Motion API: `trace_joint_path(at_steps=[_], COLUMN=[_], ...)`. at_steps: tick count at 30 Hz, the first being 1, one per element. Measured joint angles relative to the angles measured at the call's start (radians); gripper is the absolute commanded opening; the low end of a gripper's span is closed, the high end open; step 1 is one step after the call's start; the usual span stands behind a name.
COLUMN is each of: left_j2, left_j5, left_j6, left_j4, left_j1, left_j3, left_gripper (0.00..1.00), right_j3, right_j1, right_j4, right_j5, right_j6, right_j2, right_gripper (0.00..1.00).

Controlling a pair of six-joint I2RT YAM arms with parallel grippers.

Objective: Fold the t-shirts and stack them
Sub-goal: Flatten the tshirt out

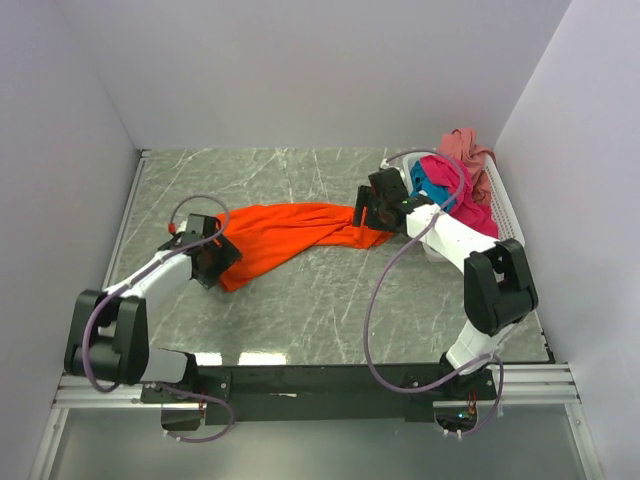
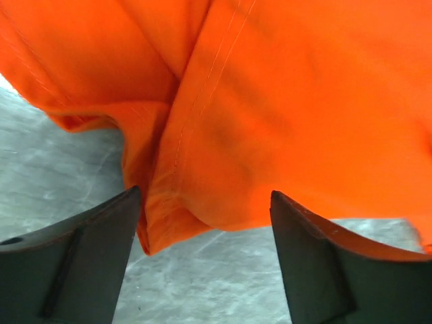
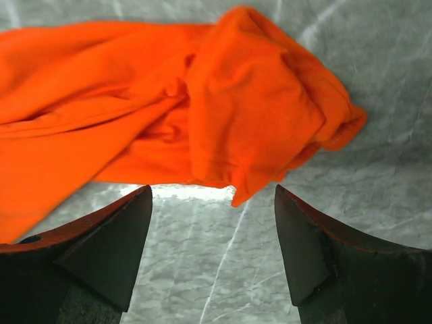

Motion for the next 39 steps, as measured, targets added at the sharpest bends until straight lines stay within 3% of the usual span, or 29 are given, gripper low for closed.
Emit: trace_joint_path(at_steps=[3, 6, 12, 19, 21, 23, 25, 32, 39], left_j2=[0.071, 0.109, 0.123, 0.030, 0.011, 0.005, 0.005, -0.085, -0.322], left_j5=[0.008, 0.008, 0.006, -0.003, -0.003, -0.004, -0.008, -0.110, -0.251], left_j6=[-0.001, -0.004, 0.013, 0.028, 0.032, 0.032, 0.032, 0.003, -0.020], left_j4=[0.002, 0.002, 0.000, -0.001, 0.000, -0.002, -0.013, -0.130, -0.180], left_j1=[-0.026, -0.032, -0.035, -0.035, -0.035, -0.035, -0.036, -0.051, -0.054], left_j3=[0.000, 0.013, 0.030, 0.032, 0.037, 0.043, 0.056, 0.201, 0.428], left_gripper=[0.54, 0.01, 0.01, 0.01, 0.01, 0.01, 0.01, 0.01, 0.01], right_j3=[0.000, 0.000, 0.000, 0.015, 0.018, 0.021, 0.027, 0.027, 0.026], right_j1=[0.000, 0.000, 0.000, 0.000, 0.000, 0.000, 0.000, 0.014, 0.048], right_j4=[-0.013, -0.016, -0.015, -0.037, -0.038, -0.036, -0.035, -0.066, -0.072], right_j5=[0.015, 0.021, 0.040, 0.053, 0.054, 0.053, 0.057, 0.088, 0.098], right_j6=[0.014, 0.026, 0.051, 0.076, 0.076, 0.085, 0.093, 0.080, 0.035], right_j2=[0.029, 0.040, 0.091, 0.194, 0.201, 0.202, 0.201, 0.058, -0.399], right_gripper=[0.79, 0.79, 0.76, 0.68, 0.27, 0.06, 0.01, 0.00, 0.00])
